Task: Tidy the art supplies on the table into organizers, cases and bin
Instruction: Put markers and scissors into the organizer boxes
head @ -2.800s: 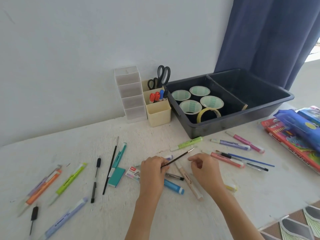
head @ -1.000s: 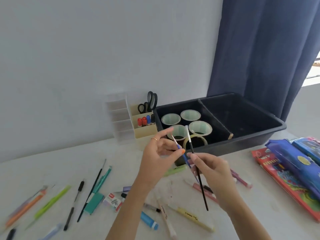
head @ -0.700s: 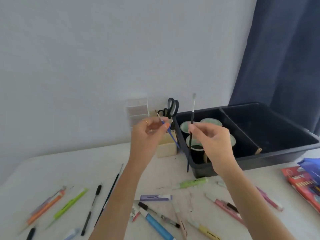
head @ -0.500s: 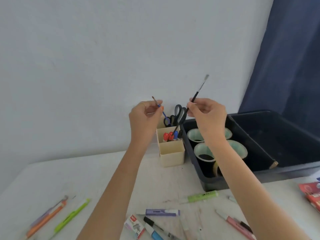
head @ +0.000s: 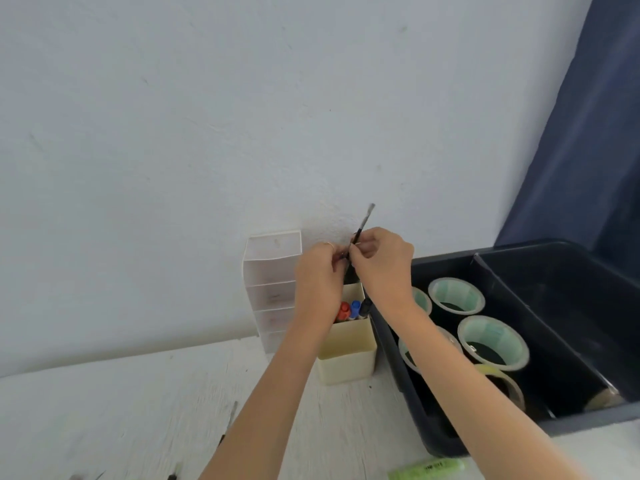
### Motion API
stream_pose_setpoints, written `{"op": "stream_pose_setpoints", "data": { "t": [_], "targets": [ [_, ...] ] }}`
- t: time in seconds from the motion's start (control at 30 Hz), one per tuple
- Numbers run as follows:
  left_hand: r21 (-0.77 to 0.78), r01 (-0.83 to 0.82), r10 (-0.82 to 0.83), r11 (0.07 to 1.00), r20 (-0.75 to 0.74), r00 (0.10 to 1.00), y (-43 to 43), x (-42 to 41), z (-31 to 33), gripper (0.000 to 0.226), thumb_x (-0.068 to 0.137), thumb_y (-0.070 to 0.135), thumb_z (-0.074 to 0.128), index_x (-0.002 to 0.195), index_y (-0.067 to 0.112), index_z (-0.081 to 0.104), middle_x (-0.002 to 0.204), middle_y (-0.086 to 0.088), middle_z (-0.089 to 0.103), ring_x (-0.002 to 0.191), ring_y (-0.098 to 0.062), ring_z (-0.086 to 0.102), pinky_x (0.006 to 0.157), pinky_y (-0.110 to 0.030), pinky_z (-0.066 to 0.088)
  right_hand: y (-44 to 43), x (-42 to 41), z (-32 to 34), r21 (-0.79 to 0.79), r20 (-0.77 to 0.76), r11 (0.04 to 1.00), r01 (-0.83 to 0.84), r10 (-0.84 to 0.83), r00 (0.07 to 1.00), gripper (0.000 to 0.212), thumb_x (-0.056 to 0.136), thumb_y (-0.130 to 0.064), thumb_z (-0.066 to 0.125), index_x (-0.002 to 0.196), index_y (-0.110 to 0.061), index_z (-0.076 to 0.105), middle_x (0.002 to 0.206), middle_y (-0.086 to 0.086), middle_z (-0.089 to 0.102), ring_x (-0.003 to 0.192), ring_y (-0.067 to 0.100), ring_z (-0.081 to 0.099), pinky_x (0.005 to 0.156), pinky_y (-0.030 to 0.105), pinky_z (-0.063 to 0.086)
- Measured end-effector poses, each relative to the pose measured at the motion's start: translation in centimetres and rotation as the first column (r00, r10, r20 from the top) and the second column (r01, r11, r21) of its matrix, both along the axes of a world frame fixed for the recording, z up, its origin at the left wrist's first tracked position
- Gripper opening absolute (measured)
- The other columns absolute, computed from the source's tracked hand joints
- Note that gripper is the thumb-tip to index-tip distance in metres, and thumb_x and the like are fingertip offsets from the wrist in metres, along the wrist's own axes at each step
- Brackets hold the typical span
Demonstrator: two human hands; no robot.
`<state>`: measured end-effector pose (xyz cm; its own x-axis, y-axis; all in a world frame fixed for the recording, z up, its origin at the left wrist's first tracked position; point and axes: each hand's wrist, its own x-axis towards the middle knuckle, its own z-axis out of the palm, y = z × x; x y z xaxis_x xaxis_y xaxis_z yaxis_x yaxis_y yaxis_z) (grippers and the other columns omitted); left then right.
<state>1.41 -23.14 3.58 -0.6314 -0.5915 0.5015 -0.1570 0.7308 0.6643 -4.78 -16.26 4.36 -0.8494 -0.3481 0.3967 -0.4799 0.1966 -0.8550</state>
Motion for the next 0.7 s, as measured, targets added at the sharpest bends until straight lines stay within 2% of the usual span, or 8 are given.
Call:
{"op": "stream_pose_setpoints", "data": {
  "t": [0.1, 0.2, 0.3, 0.43, 0.53, 0.6, 0.67, 0.7],
  "targets": [
    [0.069, -0.026, 0.028, 0.997, -0.018, 0.999, 0.1, -0.6, -1.0, 0.016, 0.086, 0.0, 0.056, 0.088, 0.005, 0.071, 0.083, -0.007, 0.069, 0.076, -0.018, 0.063, 0.073, -0.035, 0.052, -0.2, -0.1, -0.2, 0.133, -0.036, 0.991, 0.006, -0.001, 0.999, 0.004, 0.085, -0.009, 0.065, 0.088, -0.008, 0.067, 0.077, 0.004, 0.067, 0.072, 0.015, 0.063, 0.071, 0.023, 0.051],
    [0.153, -0.044, 0.049, 0.987, -0.03, 0.998, 0.4, -0.7, -1.2, 0.016, 0.083, -0.005, 0.056, 0.086, 0.005, 0.069, 0.083, -0.008, 0.068, 0.078, -0.019, 0.063, 0.074, -0.037, 0.053, -0.5, -0.3, -1.0, 0.267, 0.017, 0.964, -0.02, 0.016, 1.0, 0.007, 0.082, -0.009, 0.066, 0.087, -0.004, 0.069, 0.082, 0.01, 0.069, 0.076, 0.02, 0.066, 0.075, 0.033, 0.055],
    [0.197, -0.056, 0.065, 0.979, -0.04, 0.997, 0.6, -0.5, -1.2, 0.017, 0.082, -0.009, 0.054, 0.087, 0.001, 0.067, 0.086, -0.011, 0.067, 0.081, -0.023, 0.063, 0.076, -0.037, 0.052, -0.6, -0.1, -1.4, 0.384, 0.05, 0.921, -0.064, 0.049, 0.998, 0.015, 0.082, -0.006, 0.065, 0.096, -0.003, 0.067, 0.09, 0.013, 0.068, 0.082, 0.023, 0.065, 0.077, 0.029, 0.054],
    [0.192, -0.047, 0.054, 0.98, -0.036, 0.998, 0.8, 0.0, -1.2, 0.022, 0.082, -0.01, 0.051, 0.085, 0.004, 0.068, 0.082, -0.011, 0.068, 0.078, -0.021, 0.063, 0.073, -0.036, 0.051, 0.2, 0.6, -0.6, 0.24, 0.067, 0.967, -0.089, 0.075, 0.995, 0.027, 0.082, 0.002, 0.062, 0.108, -0.004, 0.064, 0.096, 0.01, 0.068, 0.086, 0.019, 0.065, 0.075, 0.016, 0.046],
    [0.183, -0.018, 0.012, 0.983, 0.039, 0.999, 0.9, 0.2, -1.0, 0.029, 0.08, -0.013, 0.048, 0.071, 0.013, 0.056, 0.072, -0.009, 0.057, 0.07, -0.016, 0.047, 0.065, -0.039, 0.044, 0.9, 0.8, 0.1, 0.152, 0.072, 0.987, -0.057, 0.046, 0.996, 0.038, 0.083, 0.007, 0.058, 0.118, -0.008, 0.061, 0.103, 0.011, 0.067, 0.086, 0.017, 0.064, 0.081, 0.019, 0.049],
    [0.193, -0.009, -0.002, 0.981, 0.055, 0.998, 1.1, 0.8, -0.6, 0.044, 0.082, -0.014, 0.046, 0.068, 0.027, 0.043, 0.072, 0.0, 0.049, 0.075, -0.013, 0.04, 0.068, -0.027, 0.035, 1.6, 0.8, 0.7, 0.123, 0.03, 0.992, -0.02, 0.016, 0.999, 0.04, 0.083, 0.008, 0.055, 0.118, -0.012, 0.062, 0.105, 0.008, 0.066, 0.088, 0.018, 0.064, 0.082, 0.02, 0.051],
    [0.186, 0.004, -0.012, 0.983, 0.046, 0.999, 1.3, 1.7, -0.2, 0.039, 0.087, -0.013, 0.045, 0.082, 0.024, 0.056, 0.083, 0.004, 0.053, 0.081, -0.012, 0.047, 0.074, -0.018, 0.036, 2.6, 1.0, 1.1, 0.078, -0.003, 0.997, -0.006, 0.006, 1.0, 0.037, 0.083, 0.007, 0.054, 0.112, -0.014, 0.064, 0.1, 0.004, 0.067, 0.079, 0.015, 0.065, 0.07, 0.007, 0.047],
    [0.188, 0.006, -0.011, 0.982, 0.026, 1.0, 1.4, 2.3, 0.0, 0.034, 0.088, -0.011, 0.046, 0.098, 0.015, 0.064, 0.092, 0.003, 0.058, 0.088, -0.011, 0.053, 0.078, -0.014, 0.038, 3.1, 1.2, 1.4, 0.052, -0.019, 0.999, -0.002, 0.003, 1.0, 0.035, 0.083, 0.007, 0.054, 0.109, -0.014, 0.066, 0.097, 0.003, 0.068, 0.075, 0.014, 0.064, 0.065, 0.004, 0.046]
  ]
}}
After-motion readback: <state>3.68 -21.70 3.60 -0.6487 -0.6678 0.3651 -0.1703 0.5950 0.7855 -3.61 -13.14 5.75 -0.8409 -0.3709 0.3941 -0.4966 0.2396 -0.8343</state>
